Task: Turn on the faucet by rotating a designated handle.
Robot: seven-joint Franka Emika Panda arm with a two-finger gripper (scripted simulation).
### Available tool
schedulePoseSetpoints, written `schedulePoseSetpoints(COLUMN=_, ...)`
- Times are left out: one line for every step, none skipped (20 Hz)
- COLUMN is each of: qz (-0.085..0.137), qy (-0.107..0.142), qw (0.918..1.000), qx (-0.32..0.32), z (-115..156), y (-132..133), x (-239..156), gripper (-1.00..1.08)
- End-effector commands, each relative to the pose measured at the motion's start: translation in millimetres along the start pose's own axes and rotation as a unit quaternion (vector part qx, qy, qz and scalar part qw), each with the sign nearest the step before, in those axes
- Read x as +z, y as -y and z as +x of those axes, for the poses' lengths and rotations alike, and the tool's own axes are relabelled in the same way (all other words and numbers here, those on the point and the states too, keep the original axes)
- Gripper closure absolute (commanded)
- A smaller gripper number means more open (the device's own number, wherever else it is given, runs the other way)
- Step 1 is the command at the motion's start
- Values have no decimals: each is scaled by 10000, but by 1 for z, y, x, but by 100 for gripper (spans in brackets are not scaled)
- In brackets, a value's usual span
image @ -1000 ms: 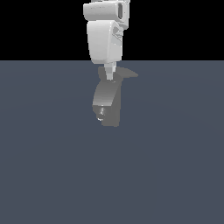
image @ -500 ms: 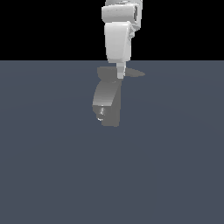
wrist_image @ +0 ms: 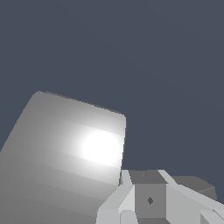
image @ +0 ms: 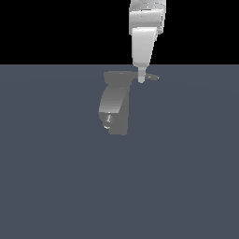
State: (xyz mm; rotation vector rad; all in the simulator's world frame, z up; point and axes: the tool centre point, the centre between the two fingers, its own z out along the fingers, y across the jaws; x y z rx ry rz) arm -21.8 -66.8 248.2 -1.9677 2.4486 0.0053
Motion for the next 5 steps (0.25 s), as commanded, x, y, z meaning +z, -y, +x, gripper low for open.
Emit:
schedulePoseSetpoints(qz=13, qy=-11, qw=9999, qx=124, z=23, y=10, x=0, gripper=108)
schedulePoseSetpoints(qz=12, qy=-12, qw=9999, qx=128, z=27, y=13, x=0, gripper=108)
schedulePoseSetpoints(qz=12, qy=-12, qw=9999, qx=133, z=31, y=16, x=0, gripper=108)
schedulePoseSetpoints(qz=12, qy=-12, qw=9999, qx=137, z=35, y=19, x=0, gripper=108)
schedulePoseSetpoints(qz=12, qy=-12, qw=9999, qx=137, z=35, y=19, x=0, gripper=108)
